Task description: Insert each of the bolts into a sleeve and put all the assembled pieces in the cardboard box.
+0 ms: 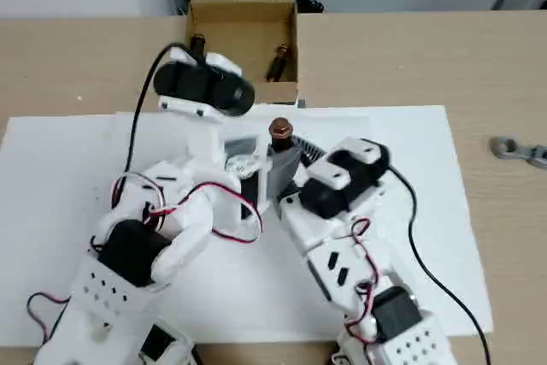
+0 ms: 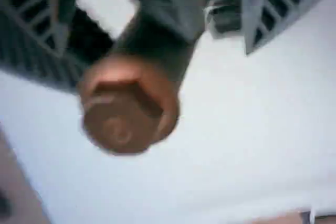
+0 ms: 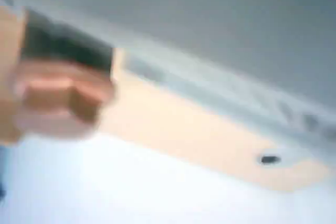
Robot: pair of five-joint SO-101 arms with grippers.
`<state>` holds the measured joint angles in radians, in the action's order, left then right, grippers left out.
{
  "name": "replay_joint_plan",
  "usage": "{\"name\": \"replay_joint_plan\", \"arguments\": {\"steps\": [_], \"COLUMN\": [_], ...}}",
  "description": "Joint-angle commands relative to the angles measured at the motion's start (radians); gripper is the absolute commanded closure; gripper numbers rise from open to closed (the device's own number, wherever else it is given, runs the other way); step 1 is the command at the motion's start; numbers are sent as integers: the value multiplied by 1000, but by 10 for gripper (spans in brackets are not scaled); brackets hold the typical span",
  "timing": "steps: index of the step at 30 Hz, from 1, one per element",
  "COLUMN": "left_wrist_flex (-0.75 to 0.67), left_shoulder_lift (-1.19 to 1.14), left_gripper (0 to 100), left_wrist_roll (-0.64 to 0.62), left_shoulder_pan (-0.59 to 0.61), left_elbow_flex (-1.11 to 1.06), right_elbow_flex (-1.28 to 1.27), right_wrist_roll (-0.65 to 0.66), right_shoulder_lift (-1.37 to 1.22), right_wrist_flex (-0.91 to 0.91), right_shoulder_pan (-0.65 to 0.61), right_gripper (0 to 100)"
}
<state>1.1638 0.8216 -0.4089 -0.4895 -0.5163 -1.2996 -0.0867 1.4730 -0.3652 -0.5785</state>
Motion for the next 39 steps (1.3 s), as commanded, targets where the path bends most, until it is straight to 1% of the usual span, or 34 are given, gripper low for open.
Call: {"name": "replay_joint_plan", "arguments": {"steps": [1,5,7,11,15,17,20,23,28,30,34,39], "left_wrist_flex": [63,95,97,98,137,158,163,163,163,161,157,155], "left_shoulder_lift": [-2,5,6,8,8,8,8,8,8,8,8,8], "left_gripper": [775,778,785,863,923,941,964,990,993,993,993,993], "left_wrist_roll": [3,8,51,161,183,183,184,186,189,226,301,315], "left_shoulder_pan": [15,61,104,173,213,236,296,390,549,597,646,672], "left_elbow_flex": [51,90,119,182,245,266,265,263,255,232,159,102], "right_elbow_flex": [86,94,129,250,400,473,577,694,882,968,1143,1353], "right_wrist_roll": [-11,-9,-8,-11,-12,-9,-8,-12,-14,-14,-14,-12], "right_shoulder_lift": [2,-25,-74,-243,-447,-544,-696,-857,-1106,-1207,-1420,-1693], "right_wrist_flex": [15,15,16,25,28,61,120,143,179,176,173,180], "right_shoulder_pan": [7,12,15,64,102,105,114,124,157,165,185,203], "right_gripper": [995,995,995,995,995,995,995,995,995,995,995,995]}}
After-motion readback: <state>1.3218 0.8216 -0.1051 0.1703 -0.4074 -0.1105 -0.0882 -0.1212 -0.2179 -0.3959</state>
